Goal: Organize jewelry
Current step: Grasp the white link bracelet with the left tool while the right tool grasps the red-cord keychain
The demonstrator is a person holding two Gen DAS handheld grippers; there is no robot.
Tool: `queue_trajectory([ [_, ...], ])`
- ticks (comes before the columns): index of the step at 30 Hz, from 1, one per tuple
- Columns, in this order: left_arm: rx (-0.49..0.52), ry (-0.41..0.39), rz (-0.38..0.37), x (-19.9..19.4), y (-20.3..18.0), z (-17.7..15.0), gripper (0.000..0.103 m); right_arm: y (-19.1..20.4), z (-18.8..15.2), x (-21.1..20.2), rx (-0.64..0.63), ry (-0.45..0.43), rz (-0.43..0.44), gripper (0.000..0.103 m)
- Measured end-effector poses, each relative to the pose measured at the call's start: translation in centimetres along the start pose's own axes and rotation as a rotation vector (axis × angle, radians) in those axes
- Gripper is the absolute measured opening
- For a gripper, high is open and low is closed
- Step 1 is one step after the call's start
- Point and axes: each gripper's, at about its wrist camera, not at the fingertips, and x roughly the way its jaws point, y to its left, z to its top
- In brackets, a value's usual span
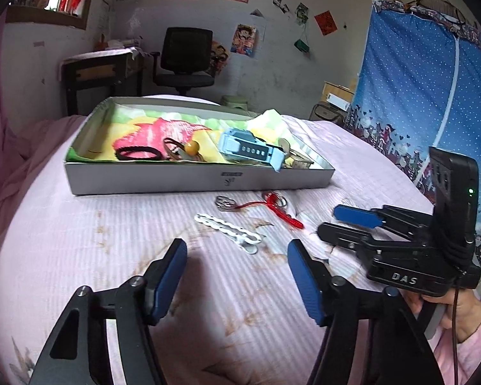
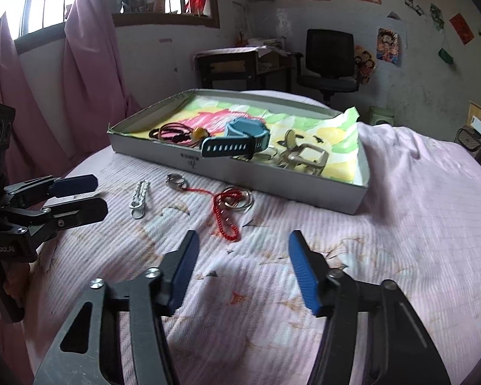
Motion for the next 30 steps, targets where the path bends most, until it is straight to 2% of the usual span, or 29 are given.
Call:
queue_trajectory([
  [2, -0.001, 0.015, 0.003, 0.5, -0.2, 0.2, 0.059, -0.1, 0.0, 0.4, 0.003, 0.015, 0.012, 0.039],
  [7, -0.047, 0.057, 0.023, 1.7, -0.2, 0.6, 0.053, -0.2, 0.4, 1.5, 0.019, 0.035, 0.041, 0.032],
  [16, -0.081, 0.091, 0.053, 3.0, 0.0, 1.3, 0.041, 0.1, 1.3, 3.8, 0.017, 0.075, 0.078, 0.027],
  [19, -0.093, 0.101, 0.060, 3.2, 0.3, 1.4, 0.035, 0.5, 1.2, 4.3, 0.007, 0.089, 0.082, 0.026],
  [23, -0.074, 0.105, 0.089, 3.2, 0.5, 1.0, 0.018, 0.8, 1.2, 4.6, -0.001, 0.100, 0.087, 0.022],
  [26, -0.070, 0.101, 0.077, 2.9, 0.8, 0.7, 0.017, 1.1, 1.2, 4.5, -0.009, 0.097, 0.089, 0.012],
  [30, -0.059, 0.091, 0.073, 2.5, 0.8, 0.4, 0.017, 1.4, 1.0, 4.4, -0.018, 0.101, 0.094, 0.009],
])
